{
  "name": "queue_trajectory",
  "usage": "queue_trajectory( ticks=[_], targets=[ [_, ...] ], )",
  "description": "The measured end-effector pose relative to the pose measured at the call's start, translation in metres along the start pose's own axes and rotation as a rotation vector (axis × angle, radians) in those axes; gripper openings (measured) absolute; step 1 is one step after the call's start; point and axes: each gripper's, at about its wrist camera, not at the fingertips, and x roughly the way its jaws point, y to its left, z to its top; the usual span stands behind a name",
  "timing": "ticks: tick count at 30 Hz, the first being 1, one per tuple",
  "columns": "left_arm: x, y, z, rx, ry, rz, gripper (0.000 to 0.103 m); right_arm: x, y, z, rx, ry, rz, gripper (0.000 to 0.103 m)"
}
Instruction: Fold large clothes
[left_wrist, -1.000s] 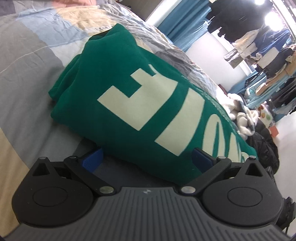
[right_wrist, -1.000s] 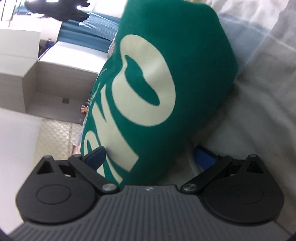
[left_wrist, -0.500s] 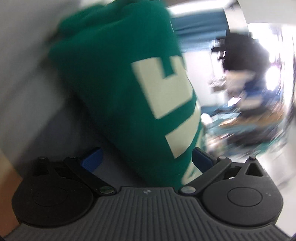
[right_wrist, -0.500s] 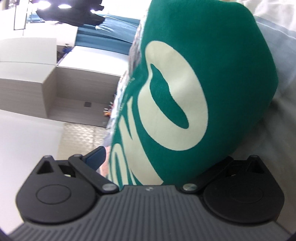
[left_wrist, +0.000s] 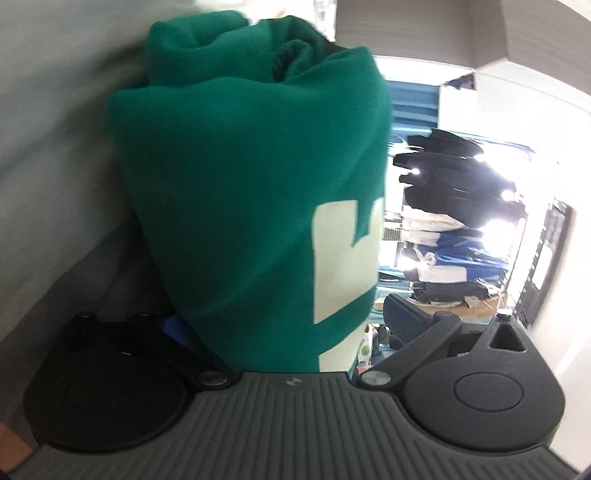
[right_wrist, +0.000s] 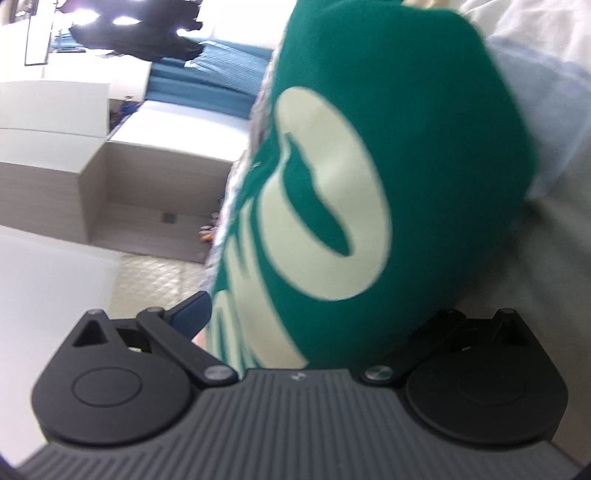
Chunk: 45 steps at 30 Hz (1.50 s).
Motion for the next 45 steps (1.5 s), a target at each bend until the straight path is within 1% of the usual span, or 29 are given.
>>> queue_trajectory(
  ticks=[3, 6, 9, 11, 14, 16, 17, 18, 19, 20, 22, 25, 29, 31, 32, 33, 34, 36, 37, 39, 41, 43, 45],
  targets=[
    [0.0, -0.008, 0.003, 0.055, 0.0, -0.017, 0.103, -0.004, -0.009, 0.004, 0.02, -0.041, -0.065, 0.103],
    [0.002, -0.012, 0.003, 0.086, 0.002, -0.02, 0.103, 0.004, -0.011, 0.01, 0.063, -0.04, -0.058, 0.103],
    [0.004, -0.011, 0.005, 0.073, 0.005, -0.021, 0.103, 0.014, -0.003, 0.014, 0.083, -0.051, -0.054, 0.103],
    [0.002, -0.005, 0.002, 0.06, 0.006, -0.01, 0.103, 0.021, 0.005, 0.01, 0.04, -0.042, -0.065, 0.103],
    [0.004, -0.004, -0.001, 0.034, 0.007, 0.022, 0.103, 0.022, 0.007, 0.009, 0.004, -0.055, -0.06, 0.101],
    [0.001, -0.006, 0.002, 0.023, 0.01, 0.03, 0.103, 0.02, 0.01, 0.011, -0.008, -0.06, -0.058, 0.082],
    [0.001, -0.006, 0.004, 0.005, 0.011, 0.037, 0.103, 0.018, 0.013, 0.012, -0.019, -0.063, -0.055, 0.079],
    [-0.002, -0.005, 0.004, -0.026, 0.005, 0.038, 0.103, 0.017, 0.017, 0.013, -0.034, -0.068, -0.045, 0.073],
    [-0.005, -0.001, 0.006, -0.063, -0.014, 0.021, 0.103, 0.014, 0.021, 0.012, -0.055, -0.075, -0.033, 0.069],
    [-0.007, 0.003, 0.007, -0.1, -0.03, 0.002, 0.103, 0.013, 0.024, 0.012, -0.076, -0.079, -0.024, 0.067],
    [-0.007, 0.007, 0.009, -0.146, -0.038, -0.01, 0.103, 0.01, 0.027, 0.012, -0.092, -0.087, -0.002, 0.065],
    [0.001, 0.006, 0.011, -0.159, -0.031, 0.005, 0.103, 0.004, 0.019, 0.011, -0.08, -0.084, 0.005, 0.065],
    [0.016, 0.003, 0.016, -0.173, -0.047, 0.035, 0.103, 0.005, 0.013, 0.012, -0.056, -0.073, 0.002, 0.065],
    [0.019, 0.0, 0.016, -0.161, -0.06, 0.05, 0.103, 0.006, 0.013, 0.012, -0.05, -0.062, -0.011, 0.074],
    [0.02, -0.004, 0.015, -0.143, -0.065, 0.064, 0.1, 0.007, 0.012, 0.012, -0.045, -0.057, -0.018, 0.077],
    [0.02, -0.007, 0.015, -0.12, -0.072, 0.079, 0.093, 0.011, 0.013, 0.015, -0.033, -0.051, -0.026, 0.087],
    [0.02, -0.01, 0.015, -0.093, -0.08, 0.098, 0.089, 0.015, 0.012, 0.016, -0.015, -0.046, -0.038, 0.091],
    [0.019, -0.014, 0.014, -0.061, -0.086, 0.127, 0.075, 0.018, 0.007, 0.015, 0.019, -0.029, -0.047, 0.093],
    [0.021, -0.017, 0.014, -0.042, -0.086, 0.14, 0.072, 0.02, 0.005, 0.015, 0.035, -0.026, -0.051, 0.098],
    [0.022, -0.025, 0.013, 0.001, -0.092, 0.155, 0.064, 0.022, 0.003, 0.016, 0.052, -0.033, -0.06, 0.1],
    [0.022, -0.034, 0.01, 0.047, -0.102, 0.163, 0.06, 0.023, 0.003, 0.016, 0.058, -0.051, -0.055, 0.101],
    [0.023, -0.042, 0.011, 0.092, -0.109, 0.178, 0.059, 0.025, 0.005, 0.018, 0.065, -0.068, -0.05, 0.103],
    [0.019, -0.043, 0.013, 0.103, -0.109, 0.176, 0.058, 0.028, 0.002, 0.02, 0.08, -0.085, -0.041, 0.103]
  ],
)
